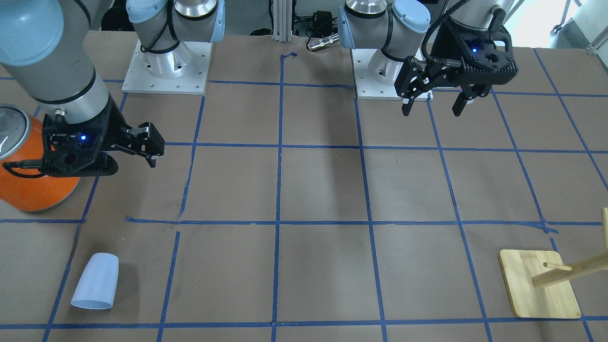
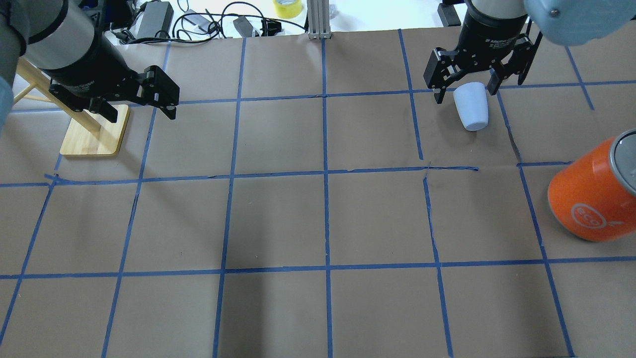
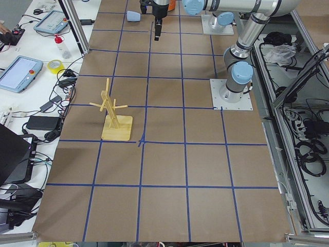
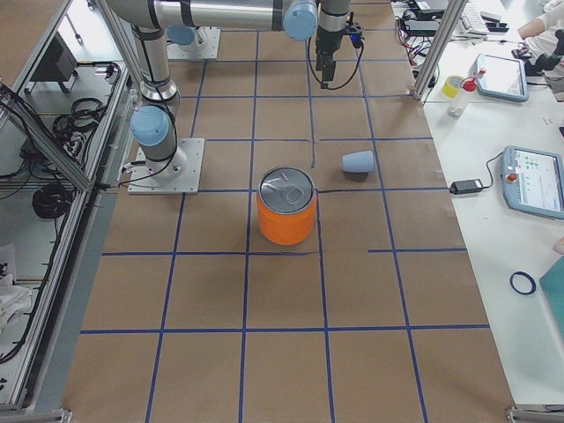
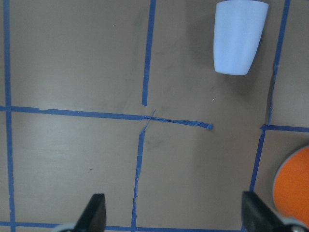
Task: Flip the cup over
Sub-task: 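Lower the right gripper onto the light-blue cup and grasp it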
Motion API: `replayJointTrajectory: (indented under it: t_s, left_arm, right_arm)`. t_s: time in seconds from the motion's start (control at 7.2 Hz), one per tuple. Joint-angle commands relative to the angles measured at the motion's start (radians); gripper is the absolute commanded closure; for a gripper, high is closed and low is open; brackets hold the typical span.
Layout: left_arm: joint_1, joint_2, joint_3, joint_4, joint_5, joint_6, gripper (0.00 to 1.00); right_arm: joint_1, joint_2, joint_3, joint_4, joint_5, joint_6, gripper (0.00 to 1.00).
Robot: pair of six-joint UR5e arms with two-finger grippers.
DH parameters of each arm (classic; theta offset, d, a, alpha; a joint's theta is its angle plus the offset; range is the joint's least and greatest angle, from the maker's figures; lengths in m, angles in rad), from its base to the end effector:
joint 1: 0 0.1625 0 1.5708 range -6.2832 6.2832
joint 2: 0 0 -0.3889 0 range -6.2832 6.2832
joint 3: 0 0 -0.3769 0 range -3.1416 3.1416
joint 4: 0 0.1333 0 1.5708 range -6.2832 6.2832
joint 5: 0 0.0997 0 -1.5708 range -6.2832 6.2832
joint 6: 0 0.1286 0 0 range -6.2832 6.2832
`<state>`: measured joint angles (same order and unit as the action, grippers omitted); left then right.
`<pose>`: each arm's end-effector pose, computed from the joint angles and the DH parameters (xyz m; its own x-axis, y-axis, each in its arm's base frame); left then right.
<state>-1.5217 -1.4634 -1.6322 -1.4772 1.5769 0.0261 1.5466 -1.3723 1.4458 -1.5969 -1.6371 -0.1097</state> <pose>-0.1102 -0.4574 0.4530 -0.9997 -0.0241 -0.0097 -0.0225 0.9900 -0.1389 0.1115 -0.5489 0.3832 -0.9942 -0.0884 0.0606 -0.0852 0.9949 0.0543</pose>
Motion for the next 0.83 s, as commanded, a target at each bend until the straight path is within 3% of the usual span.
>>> replayJointTrajectory:
  t_s: [0.0, 0.56, 0.69]
  left_arm:
    - [0.000, 0.000, 0.000, 0.000, 0.000, 0.000, 0.00]
    - [0.000, 0.000, 0.000, 0.000, 0.000, 0.000, 0.00]
    - [0.000, 0.000, 0.000, 0.000, 0.000, 0.000, 0.00]
  right_arm:
    - [-0.048, 0.088, 0.039, -0.155, -0.020, -0.021, 0.00]
    - [-0.166, 0.286, 0.054, -0.430, -0.041, -0.054, 0.00]
    - [-0.166, 0.336, 0.054, -0.548, -0.038, -0.044, 0.00]
